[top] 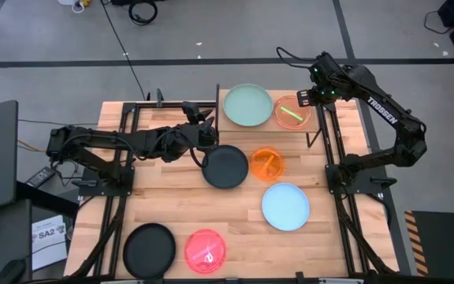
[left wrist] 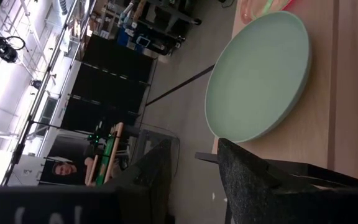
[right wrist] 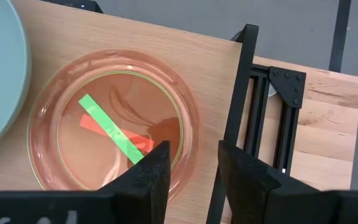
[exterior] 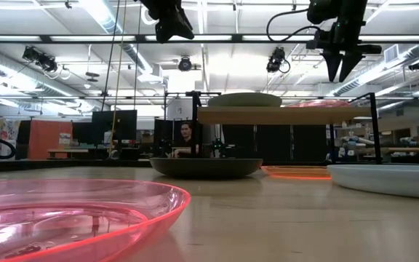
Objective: Place and stack plates onto a shelf
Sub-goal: Stack the top black plate on top of the blue plate on the shelf
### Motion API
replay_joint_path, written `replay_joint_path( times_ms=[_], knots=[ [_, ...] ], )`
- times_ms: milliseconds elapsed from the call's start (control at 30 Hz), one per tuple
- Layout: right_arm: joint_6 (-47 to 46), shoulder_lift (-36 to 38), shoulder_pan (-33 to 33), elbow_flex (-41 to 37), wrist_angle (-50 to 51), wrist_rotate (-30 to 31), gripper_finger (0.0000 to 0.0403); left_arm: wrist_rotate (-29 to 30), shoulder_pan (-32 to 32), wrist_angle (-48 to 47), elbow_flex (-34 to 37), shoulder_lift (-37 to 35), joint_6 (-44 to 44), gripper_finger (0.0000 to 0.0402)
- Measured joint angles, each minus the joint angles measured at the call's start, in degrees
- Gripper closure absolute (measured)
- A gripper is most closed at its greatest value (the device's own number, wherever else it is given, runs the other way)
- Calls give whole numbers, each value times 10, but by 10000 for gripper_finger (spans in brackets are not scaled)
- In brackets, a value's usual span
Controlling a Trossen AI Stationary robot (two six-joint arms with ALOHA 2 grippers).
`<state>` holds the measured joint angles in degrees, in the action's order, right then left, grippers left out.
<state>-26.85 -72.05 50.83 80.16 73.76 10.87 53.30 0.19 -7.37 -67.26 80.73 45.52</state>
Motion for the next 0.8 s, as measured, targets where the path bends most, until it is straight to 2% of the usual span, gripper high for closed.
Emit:
replay_joint_path(
  times_ms=[167,433,567,800],
  knots=[
    [0,0,0,0,0,0,260,0,0,0,0,0,-6,264],
    [0,0,0,0,0,0,260,-8,0,-63,0,0,-129,264],
    [0,0,0,0,0,0,261,-64,0,-126,0,0,-191,264],
    [0,0,0,0,0,0,261,-212,0,-182,0,0,-237,264]
  ],
)
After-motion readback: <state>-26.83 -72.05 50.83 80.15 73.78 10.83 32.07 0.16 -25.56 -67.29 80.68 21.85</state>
